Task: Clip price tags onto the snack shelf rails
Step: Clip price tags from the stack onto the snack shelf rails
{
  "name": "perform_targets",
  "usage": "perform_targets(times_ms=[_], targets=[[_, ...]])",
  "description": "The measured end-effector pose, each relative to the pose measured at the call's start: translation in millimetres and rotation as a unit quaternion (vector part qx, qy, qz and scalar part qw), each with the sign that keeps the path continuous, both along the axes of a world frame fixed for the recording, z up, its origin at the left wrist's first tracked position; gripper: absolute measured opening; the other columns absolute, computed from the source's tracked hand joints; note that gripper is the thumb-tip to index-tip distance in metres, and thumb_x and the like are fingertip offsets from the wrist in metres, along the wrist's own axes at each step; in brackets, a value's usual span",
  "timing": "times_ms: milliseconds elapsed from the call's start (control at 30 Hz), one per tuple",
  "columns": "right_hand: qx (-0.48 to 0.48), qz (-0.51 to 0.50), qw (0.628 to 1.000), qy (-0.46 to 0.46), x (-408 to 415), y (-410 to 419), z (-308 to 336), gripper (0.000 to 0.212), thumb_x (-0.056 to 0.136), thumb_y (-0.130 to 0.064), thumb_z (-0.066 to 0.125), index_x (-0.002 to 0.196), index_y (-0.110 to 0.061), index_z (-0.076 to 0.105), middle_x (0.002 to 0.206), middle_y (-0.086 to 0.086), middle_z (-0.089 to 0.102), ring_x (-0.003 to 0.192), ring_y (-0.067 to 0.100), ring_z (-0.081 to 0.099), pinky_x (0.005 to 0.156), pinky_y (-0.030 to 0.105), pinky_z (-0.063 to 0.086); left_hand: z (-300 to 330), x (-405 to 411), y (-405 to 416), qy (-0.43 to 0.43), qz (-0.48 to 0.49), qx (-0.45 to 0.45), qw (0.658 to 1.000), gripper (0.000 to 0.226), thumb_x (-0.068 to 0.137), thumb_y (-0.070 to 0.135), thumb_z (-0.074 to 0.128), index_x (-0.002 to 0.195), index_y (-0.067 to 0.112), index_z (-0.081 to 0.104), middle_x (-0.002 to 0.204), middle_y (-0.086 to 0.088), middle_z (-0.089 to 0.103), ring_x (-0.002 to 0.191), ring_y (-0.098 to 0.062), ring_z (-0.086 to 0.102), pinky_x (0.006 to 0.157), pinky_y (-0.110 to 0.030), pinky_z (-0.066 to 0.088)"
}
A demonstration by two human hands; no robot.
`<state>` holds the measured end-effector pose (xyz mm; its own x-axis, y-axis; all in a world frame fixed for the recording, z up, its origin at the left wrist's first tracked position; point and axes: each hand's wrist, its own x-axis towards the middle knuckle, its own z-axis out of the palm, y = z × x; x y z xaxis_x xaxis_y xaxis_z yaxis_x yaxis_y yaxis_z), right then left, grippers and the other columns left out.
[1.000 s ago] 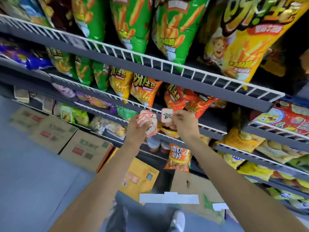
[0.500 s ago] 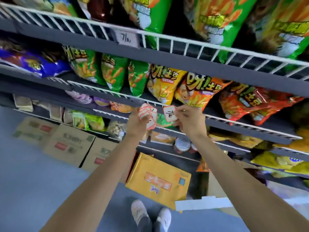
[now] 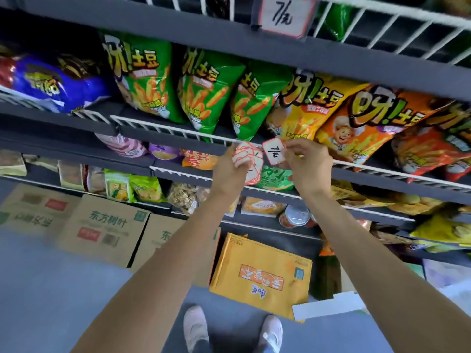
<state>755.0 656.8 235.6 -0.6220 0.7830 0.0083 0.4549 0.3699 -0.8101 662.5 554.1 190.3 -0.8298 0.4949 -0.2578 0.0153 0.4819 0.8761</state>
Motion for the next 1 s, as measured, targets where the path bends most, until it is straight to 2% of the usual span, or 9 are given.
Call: perform_targets(times_ms=[100, 233, 333, 500, 600, 700, 767, 867, 1000], targets=[[0.050, -0.016, 0.999, 0.014, -7.5, -6.3, -3.1, 0.012, 0.090, -0.009, 0.057, 0.093, -0.012, 0.069, 0.077, -0.004, 0.065, 0.064, 0.005, 0.064, 0.064, 0.034, 0.058, -3.8, -2.5, -11.0, 0.062, -0.059, -0.026, 0.996, 0.060, 0.093, 0.009, 0.053, 0.147, 0.010, 0.027, 0.113, -0.019, 0.064, 0.103, -0.031, 0.059, 0.066, -0.019, 0.037], [0.143, 0.009, 0.989, 0.016, -16.5, -13.1, -9.0, 0.015, 0.089, -0.009, 0.058, 0.095, -0.009, 0.071, 0.085, 0.002, 0.070, 0.073, 0.018, 0.065, 0.069, 0.033, 0.055, -9.4, -5.5, -26.7, 0.130, -0.115, -0.050, 0.984, 0.061, 0.093, 0.008, 0.049, 0.148, 0.015, 0.022, 0.123, -0.022, 0.058, 0.108, -0.034, 0.056, 0.083, -0.034, 0.042], [0.229, 0.050, 0.972, -0.001, -25.5, -15.1, -17.9, 0.014, 0.089, -0.013, 0.059, 0.094, -0.010, 0.072, 0.092, 0.006, 0.072, 0.078, 0.023, 0.066, 0.068, 0.036, 0.054, -16.1, -7.3, -38.0, 0.170, -0.142, -0.048, 0.974, 0.061, 0.093, 0.006, 0.047, 0.147, 0.017, 0.023, 0.116, -0.021, 0.063, 0.084, -0.032, 0.059, 0.065, -0.032, 0.037], [0.340, 0.077, 0.935, -0.067, -41.1, -15.8, -34.6, 0.017, 0.084, -0.007, 0.054, 0.086, -0.006, 0.070, 0.090, 0.012, 0.067, 0.077, 0.034, 0.062, 0.057, 0.040, 0.052, -23.4, -15.6, -48.4, 0.173, -0.185, -0.073, 0.965, 0.065, 0.092, 0.005, 0.047, 0.148, 0.027, 0.022, 0.117, -0.019, 0.064, 0.065, -0.028, 0.057, 0.061, -0.038, 0.045], [0.381, 0.080, 0.914, -0.113, -47.1, -16.5, -44.3, 0.010, 0.072, 0.001, 0.065, 0.079, -0.006, 0.069, 0.088, 0.009, 0.062, 0.075, 0.032, 0.061, 0.047, 0.030, 0.046, -23.1, -21.7, -53.1, 0.167, -0.197, -0.078, 0.963, 0.065, 0.092, 0.004, 0.045, 0.147, 0.030, 0.023, 0.088, -0.022, 0.065, 0.047, -0.014, 0.038, 0.048, -0.031, 0.031], [0.428, 0.085, 0.893, -0.108, -49.1, -15.9, -48.2, 0.023, 0.057, 0.006, 0.075, 0.073, -0.010, 0.069, 0.077, 0.005, 0.062, 0.068, 0.028, 0.061, 0.040, 0.024, 0.040, -23.0, -24.8, -53.6, 0.163, -0.202, -0.077, 0.963, 0.065, 0.093, 0.006, 0.048, 0.147, 0.031, 0.022, 0.060, -0.007, 0.049, 0.043, -0.009, 0.030, 0.041, -0.022, 0.022], [0.444, 0.082, 0.887, -0.096, -49.2, -16.5, -47.2, 0.028, 0.059, 0.007, 0.075, 0.078, -0.012, 0.069, 0.074, 0.004, 0.063, 0.067, 0.027, 0.061, 0.040, 0.024, 0.041, -24.2, -27.1, -51.9, 0.161, -0.204, -0.075, 0.963, 0.065, 0.093, 0.007, 0.050, 0.148, 0.031, 0.022, 0.062, -0.007, 0.052, 0.044, -0.009, 0.032, 0.045, -0.022, 0.024], [0.455, 0.076, 0.883, -0.085, -48.5, -18.0, -46.4, 0.024, 0.062, 0.006, 0.073, 0.075, -0.013, 0.065, 0.068, 0.003, 0.061, 0.064, 0.026, 0.058, 0.036, 0.024, 0.038, -25.3, -29.6, -50.5, 0.149, -0.204, -0.071, 0.965, 0.065, 0.093, 0.007, 0.050, 0.147, 0.030, 0.023, 0.098, -0.019, 0.067, 0.046, -0.008, 0.036, 0.053, -0.022, 0.031], [0.465, 0.088, 0.875, -0.101, -42.5, -22.5, -55.5, 0.026, 0.055, 0.009, 0.074, 0.073, -0.010, 0.069, 0.071, 0.006, 0.063, 0.065, 0.027, 0.059, 0.034, 0.024, 0.039, -23.8, -29.3, -52.6, 0.147, -0.204, -0.059, 0.966, 0.064, 0.093, 0.006, 0.052, 0.146, 0.031, 0.026, 0.083, -0.015, 0.063, 0.044, -0.008, 0.034, 0.045, -0.013, 0.033]])
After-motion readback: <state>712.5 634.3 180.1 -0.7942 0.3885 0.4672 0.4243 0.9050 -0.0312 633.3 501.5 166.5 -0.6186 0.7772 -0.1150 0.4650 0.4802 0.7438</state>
